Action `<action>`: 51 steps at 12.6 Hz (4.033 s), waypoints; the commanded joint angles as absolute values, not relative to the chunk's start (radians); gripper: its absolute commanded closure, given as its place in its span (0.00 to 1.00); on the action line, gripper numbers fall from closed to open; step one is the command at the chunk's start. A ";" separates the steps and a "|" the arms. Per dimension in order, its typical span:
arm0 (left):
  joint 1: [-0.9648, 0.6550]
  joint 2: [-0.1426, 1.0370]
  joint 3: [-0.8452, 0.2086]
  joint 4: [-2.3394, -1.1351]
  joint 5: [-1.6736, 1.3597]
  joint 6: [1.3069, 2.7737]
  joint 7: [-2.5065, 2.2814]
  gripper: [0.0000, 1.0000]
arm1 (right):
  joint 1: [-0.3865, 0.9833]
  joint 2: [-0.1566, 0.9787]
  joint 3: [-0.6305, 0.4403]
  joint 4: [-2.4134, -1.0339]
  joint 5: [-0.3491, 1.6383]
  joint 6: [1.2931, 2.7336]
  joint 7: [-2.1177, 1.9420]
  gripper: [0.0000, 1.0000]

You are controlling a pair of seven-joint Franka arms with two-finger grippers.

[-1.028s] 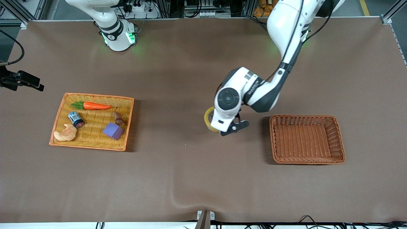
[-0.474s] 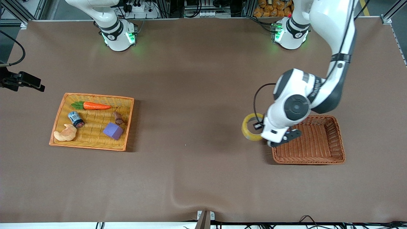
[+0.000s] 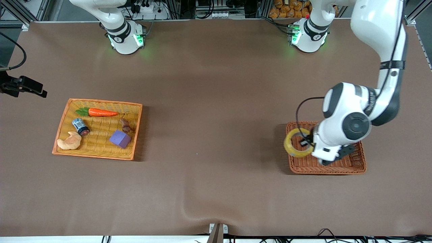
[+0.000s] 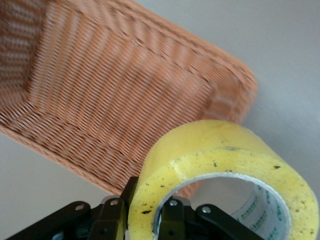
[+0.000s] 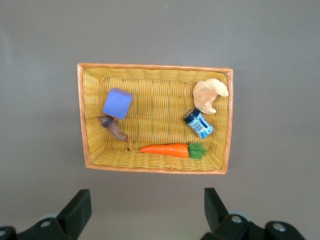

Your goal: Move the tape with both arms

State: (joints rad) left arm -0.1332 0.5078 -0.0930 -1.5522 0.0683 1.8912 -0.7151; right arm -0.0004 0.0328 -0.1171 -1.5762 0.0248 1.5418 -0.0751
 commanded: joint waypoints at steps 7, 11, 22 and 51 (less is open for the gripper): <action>0.049 0.537 -0.107 -1.692 0.094 2.123 -0.643 1.00 | -0.011 0.040 -0.107 -1.557 0.025 1.537 -0.067 0.00; 0.100 0.566 -0.106 -1.739 0.097 2.186 -0.591 1.00 | -0.012 0.040 -0.107 -1.557 0.026 1.537 -0.066 0.00; 0.100 0.464 -0.113 -1.801 0.097 2.168 -0.552 0.00 | -0.009 0.038 -0.107 -1.557 0.025 1.536 -0.066 0.00; -0.091 -0.003 0.005 -1.525 -0.025 1.468 -0.021 0.00 | -0.002 0.040 -0.106 -1.557 0.014 1.539 -0.069 0.00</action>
